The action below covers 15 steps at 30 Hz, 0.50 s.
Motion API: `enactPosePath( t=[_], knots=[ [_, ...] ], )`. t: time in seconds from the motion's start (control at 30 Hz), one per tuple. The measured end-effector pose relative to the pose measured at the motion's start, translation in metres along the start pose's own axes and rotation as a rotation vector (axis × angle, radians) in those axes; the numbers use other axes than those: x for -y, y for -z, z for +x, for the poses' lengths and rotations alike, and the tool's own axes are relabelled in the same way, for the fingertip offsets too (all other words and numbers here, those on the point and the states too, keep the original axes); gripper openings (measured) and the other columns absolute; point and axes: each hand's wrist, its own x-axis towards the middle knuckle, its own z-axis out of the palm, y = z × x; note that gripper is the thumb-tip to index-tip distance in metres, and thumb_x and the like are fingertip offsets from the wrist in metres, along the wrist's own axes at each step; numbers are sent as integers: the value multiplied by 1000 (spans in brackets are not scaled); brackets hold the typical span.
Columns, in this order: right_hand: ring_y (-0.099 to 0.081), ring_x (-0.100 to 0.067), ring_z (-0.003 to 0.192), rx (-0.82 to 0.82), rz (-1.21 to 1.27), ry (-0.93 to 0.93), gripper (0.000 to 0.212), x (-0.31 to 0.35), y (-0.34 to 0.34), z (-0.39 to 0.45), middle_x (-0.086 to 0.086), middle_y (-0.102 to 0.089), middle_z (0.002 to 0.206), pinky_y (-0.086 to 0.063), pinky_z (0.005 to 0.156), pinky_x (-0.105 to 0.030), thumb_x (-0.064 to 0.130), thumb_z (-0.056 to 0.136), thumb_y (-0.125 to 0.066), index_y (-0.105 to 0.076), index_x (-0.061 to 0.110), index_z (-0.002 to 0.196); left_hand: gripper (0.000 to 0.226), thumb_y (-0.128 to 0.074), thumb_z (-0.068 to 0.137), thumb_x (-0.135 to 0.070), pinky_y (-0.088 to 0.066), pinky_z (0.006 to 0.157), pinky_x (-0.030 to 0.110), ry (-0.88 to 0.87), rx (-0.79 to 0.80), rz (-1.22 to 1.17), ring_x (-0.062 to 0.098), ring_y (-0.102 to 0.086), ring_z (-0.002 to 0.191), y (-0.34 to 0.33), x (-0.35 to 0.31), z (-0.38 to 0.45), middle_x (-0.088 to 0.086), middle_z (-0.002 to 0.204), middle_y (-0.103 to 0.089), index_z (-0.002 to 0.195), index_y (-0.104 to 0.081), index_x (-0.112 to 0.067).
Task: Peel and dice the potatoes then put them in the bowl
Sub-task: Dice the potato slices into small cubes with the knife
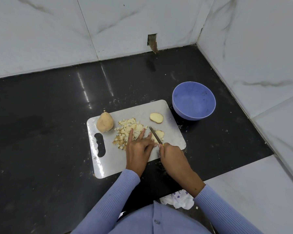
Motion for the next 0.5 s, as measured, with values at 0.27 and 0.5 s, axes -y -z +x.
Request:
enactPosePath(
  t=[0.27,0.5],
  knots=[
    [-59,-31,94,31,-62,-51,40,2,-4,-1,-13,-61,100,-45,75,-36,34,104,-23,-51,7,107,9,-81,71,-6,-16,114,44,-21,-17,19,27,-62,109,-1,0,-3,9,102,-71,78,-75,-10],
    [-63,-25,92,61,-155,-59,37,-15,-11,-28,-8,-63,97,-38,68,-28,33,105,-21,-48,8,109,10,-79,71,-5,-18,114,46,-29,-7,78,27,-63,108,0,-5,-1,8,98,-72,69,-73,-12]
  ],
)
